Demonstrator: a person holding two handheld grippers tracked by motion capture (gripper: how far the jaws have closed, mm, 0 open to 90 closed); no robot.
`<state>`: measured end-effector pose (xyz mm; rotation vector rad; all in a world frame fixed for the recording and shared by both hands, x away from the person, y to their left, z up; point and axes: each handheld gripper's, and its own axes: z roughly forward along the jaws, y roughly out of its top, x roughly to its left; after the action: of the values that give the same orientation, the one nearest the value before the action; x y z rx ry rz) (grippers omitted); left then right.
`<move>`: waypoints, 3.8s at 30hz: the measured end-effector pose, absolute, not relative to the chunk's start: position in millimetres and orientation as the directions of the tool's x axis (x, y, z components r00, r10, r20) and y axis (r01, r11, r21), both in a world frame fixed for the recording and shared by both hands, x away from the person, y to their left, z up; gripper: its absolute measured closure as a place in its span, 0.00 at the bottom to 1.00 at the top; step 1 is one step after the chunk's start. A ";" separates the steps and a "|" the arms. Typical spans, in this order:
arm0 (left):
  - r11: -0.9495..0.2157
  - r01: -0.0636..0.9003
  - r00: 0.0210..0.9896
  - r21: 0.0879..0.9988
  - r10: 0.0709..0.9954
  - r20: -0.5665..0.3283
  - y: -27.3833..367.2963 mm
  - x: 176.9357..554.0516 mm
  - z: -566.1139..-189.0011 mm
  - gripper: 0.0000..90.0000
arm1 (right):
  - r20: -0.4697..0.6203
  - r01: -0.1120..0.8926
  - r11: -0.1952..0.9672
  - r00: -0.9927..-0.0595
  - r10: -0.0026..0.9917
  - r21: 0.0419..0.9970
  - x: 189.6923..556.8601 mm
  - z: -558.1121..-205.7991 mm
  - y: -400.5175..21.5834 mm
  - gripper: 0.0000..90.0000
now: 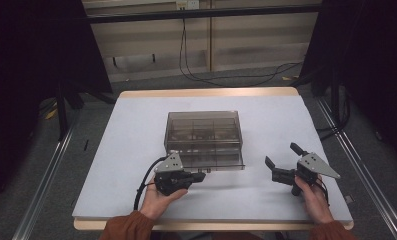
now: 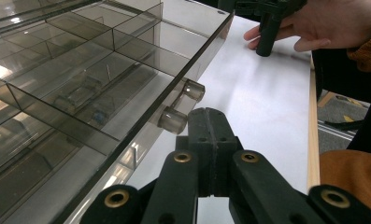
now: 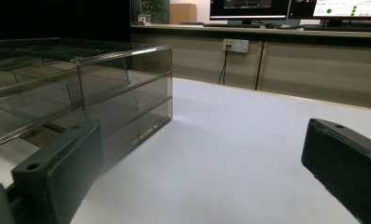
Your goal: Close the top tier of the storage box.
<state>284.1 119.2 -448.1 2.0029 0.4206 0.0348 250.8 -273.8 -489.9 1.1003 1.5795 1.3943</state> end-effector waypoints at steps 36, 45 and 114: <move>-0.399 0.264 0.935 0.878 0.328 -0.132 119.4 292.5 -445.2 1.00 | 0.007 0.125 0.040 -0.351 0.936 0.991 250.9 -489.9 -274.1 0.00; -0.400 0.263 0.933 0.878 0.338 -0.126 117.5 294.4 -445.4 1.00 | 0.013 0.125 0.033 -0.347 0.938 0.992 251.0 -489.8 -273.7 0.00; -0.359 0.299 0.912 0.884 0.379 -0.154 114.7 310.0 -445.7 1.00 | 0.005 0.124 0.041 -0.352 0.936 0.991 250.9 -489.9 -274.1 0.00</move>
<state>310.0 114.7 -445.7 1.9685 0.4920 0.0909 250.9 -274.1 -489.9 1.0998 1.5810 1.3911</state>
